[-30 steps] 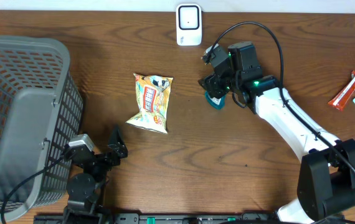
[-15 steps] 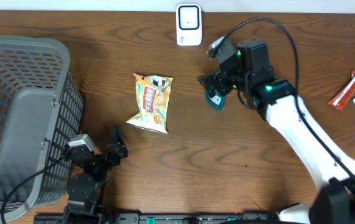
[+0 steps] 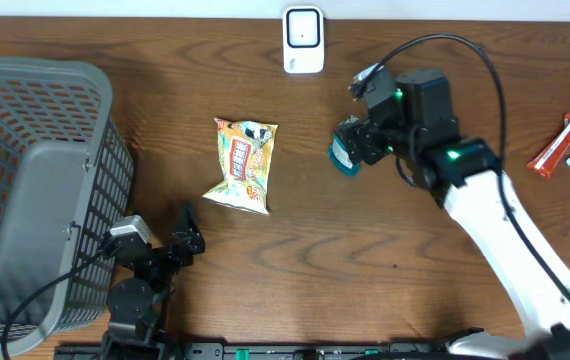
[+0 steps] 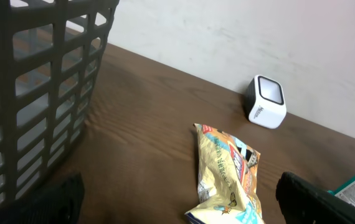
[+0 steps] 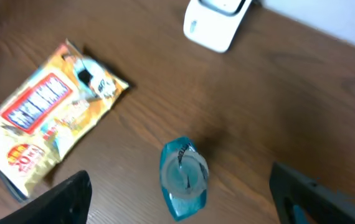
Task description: Scan the item barcode
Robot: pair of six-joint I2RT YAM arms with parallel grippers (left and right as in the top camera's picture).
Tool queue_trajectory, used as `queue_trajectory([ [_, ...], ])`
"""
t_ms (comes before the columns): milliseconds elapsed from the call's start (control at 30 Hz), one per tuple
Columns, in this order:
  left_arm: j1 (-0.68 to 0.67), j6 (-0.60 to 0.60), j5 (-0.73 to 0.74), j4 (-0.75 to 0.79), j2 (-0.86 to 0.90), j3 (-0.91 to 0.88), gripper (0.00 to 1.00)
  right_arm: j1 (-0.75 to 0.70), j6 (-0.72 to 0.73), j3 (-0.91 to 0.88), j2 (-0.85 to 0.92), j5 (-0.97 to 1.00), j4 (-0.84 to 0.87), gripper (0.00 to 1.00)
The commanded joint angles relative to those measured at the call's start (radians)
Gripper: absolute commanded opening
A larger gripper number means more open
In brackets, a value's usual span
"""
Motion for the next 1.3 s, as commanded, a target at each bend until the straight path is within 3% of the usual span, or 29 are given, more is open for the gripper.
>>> queue_trajectory([
  [0, 0.004, 0.012, -0.013, -0.021, -0.003, -0.023, 0.98, -0.003, -0.021, -0.014, 0.123, -0.003, 0.024, 0.92],
  [133, 0.004, 0.012, -0.013, -0.021, -0.003, -0.023, 0.98, 0.001, -0.004, -0.014, 0.21, -0.003, 0.062, 0.96],
  [267, 0.004, 0.012, -0.013, -0.021, -0.003, -0.023, 0.98, 0.004, 0.004, -0.014, 0.266, 0.003, 0.097, 0.93],
  [333, 0.004, 0.012, -0.013, -0.021, -0.003, -0.023, 0.98, 0.004, 0.004, -0.014, 0.302, 0.005, 0.14, 0.8],
  [433, 0.004, 0.012, -0.013, -0.021, -0.003, -0.023, 0.98, 0.004, 0.004, -0.014, 0.334, 0.005, 0.162, 0.47],
  [467, 0.004, 0.012, -0.013, -0.021, -0.003, -0.023, 0.98, 0.004, 0.004, -0.014, 0.352, 0.005, 0.163, 0.28],
  [567, 0.004, 0.012, -0.013, -0.021, -0.003, -0.023, 0.98, 0.004, 0.004, -0.014, 0.375, 0.005, 0.163, 0.04],
  [933, 0.004, 0.012, -0.013, -0.021, -0.003, -0.023, 0.98, -0.01, 0.034, -0.014, 0.349, -0.003, 0.192, 0.01],
  [967, 0.004, 0.012, -0.013, -0.021, -0.003, -0.023, 0.98, -0.01, 0.034, -0.014, 0.349, -0.003, 0.187, 0.07],
  [1000, 0.004, 0.012, -0.013, -0.021, -0.003, -0.023, 0.98, -0.01, 0.034, -0.014, 0.349, -0.003, 0.183, 0.26],
  [1033, 0.004, 0.012, -0.013, -0.021, -0.003, -0.023, 0.98, -0.009, 0.046, -0.014, 0.345, -0.003, 0.176, 0.54],
  [1133, 0.004, 0.012, -0.013, -0.021, -0.003, -0.023, 0.98, -0.009, 0.086, -0.014, 0.314, -0.003, 0.166, 0.99],
  [1267, 0.004, 0.012, -0.013, -0.021, -0.003, -0.023, 0.98, -0.01, 0.094, -0.014, 0.221, 0.008, 0.156, 0.99],
])
